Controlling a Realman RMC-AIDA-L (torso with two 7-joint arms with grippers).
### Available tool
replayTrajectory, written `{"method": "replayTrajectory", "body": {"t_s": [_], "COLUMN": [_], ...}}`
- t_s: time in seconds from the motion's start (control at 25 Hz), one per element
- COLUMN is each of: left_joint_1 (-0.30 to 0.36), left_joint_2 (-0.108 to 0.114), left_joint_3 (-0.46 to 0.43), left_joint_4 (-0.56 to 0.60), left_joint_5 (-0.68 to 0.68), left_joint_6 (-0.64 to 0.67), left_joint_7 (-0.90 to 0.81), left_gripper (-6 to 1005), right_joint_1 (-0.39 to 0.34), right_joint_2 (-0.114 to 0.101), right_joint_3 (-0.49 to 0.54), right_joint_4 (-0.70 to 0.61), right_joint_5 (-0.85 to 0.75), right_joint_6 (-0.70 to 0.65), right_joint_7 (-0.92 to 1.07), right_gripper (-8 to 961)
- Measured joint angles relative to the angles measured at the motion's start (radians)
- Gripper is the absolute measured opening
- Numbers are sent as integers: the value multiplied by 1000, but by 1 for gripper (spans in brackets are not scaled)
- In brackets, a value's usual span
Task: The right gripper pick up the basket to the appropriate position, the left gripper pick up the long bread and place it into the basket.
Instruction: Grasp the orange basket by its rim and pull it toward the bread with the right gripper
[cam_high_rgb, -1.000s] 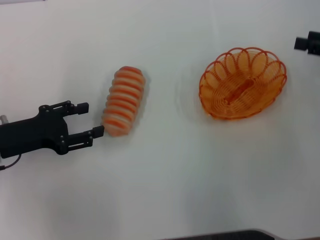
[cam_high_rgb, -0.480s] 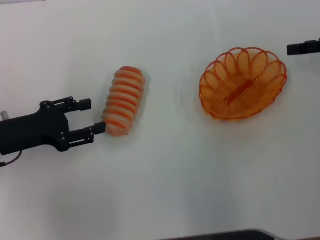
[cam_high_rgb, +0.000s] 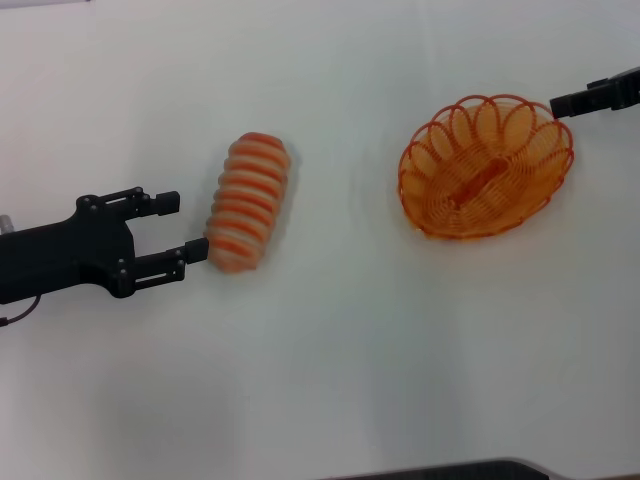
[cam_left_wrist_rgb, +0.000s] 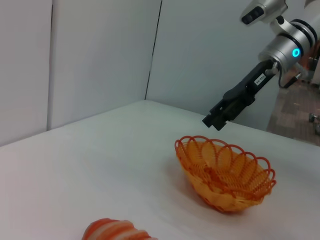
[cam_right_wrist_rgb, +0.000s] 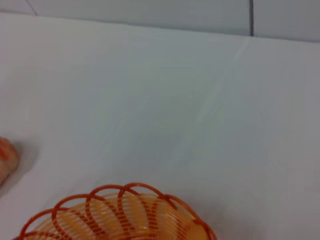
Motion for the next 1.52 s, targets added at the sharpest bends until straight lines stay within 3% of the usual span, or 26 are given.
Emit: {"method": "replayTrajectory", "body": {"t_s": [0.72, 1.52], "left_joint_1": [-1, 3], "left_joint_2": [0, -1], "left_joint_3": [0, 0], "left_joint_4": [9, 11], "left_joint_5": [1, 2], "left_joint_6": [3, 5], "left_joint_7": [2, 2], "left_gripper": [715, 716], "right_joint_1": [11, 22], "right_joint_2": [22, 51], "right_joint_3": [-108, -125], "right_joint_4": [22, 78], "right_joint_5": [-8, -5], "right_joint_6": [80, 194], "right_joint_7": [-27, -65], "right_gripper": [720, 650]}}
